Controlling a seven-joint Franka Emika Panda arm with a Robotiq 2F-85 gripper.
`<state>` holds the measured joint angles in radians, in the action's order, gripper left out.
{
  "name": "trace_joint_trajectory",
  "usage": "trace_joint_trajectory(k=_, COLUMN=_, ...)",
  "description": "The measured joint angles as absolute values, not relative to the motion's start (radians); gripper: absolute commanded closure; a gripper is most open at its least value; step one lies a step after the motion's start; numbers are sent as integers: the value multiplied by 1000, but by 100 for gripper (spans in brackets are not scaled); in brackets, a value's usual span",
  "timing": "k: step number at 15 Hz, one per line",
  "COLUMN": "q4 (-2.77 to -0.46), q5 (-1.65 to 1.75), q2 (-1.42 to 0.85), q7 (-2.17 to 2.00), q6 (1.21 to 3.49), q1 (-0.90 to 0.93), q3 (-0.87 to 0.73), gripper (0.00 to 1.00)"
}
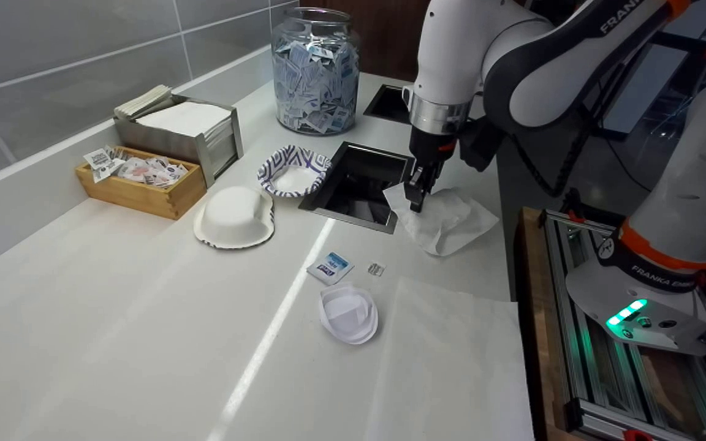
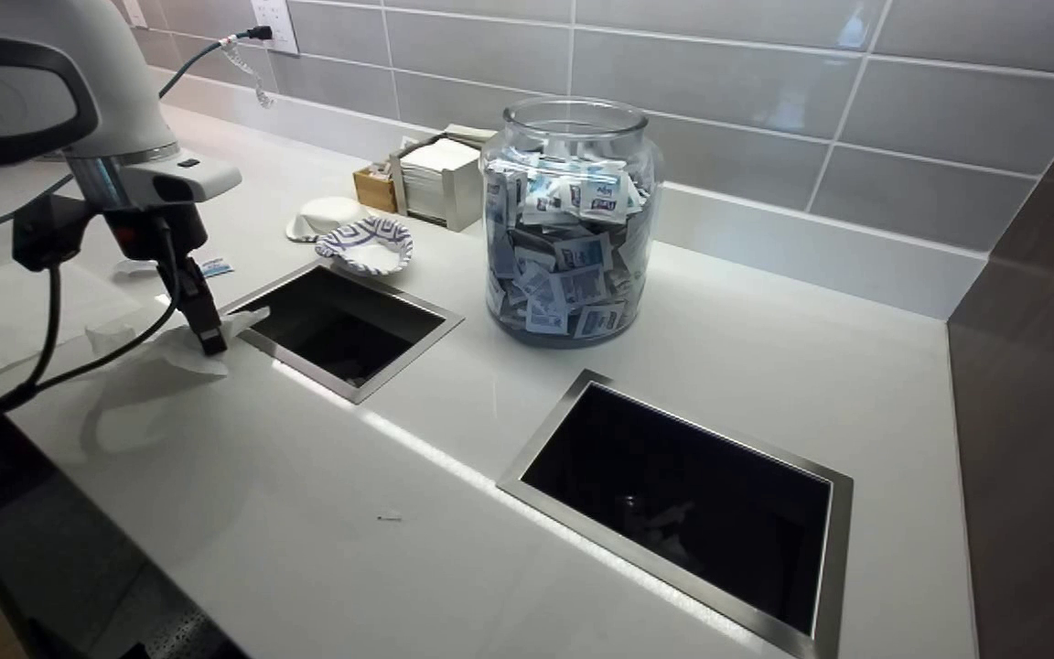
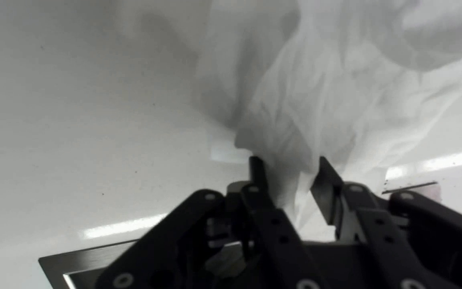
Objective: Pick up the paper towel and place it in the first open slot
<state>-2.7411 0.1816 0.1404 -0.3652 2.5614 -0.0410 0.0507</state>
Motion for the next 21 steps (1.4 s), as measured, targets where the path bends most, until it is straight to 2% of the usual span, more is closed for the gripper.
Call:
trace_joint_trajectory(k=4, q4=-2741, q5=182, q2=171, q7=-365, q6=2508, q1=-38, q3=65, gripper=3)
trace_joint_trajectory(k=5, q4=-2741, q5=182, q2=180, q7=-365, q6=2496, q1=-38, q3=67, gripper=0)
trace_joint_trajectory(k=14, q4=-2742, q5=139, q2=223, q7=-137, q6=2402, q1=10, q3=72, gripper=0)
trace_joint_trajectory(k=21, q4=-2742, q5=146, q2=160, q7=-78, q6=2467, q1=55, q3=95, gripper=0)
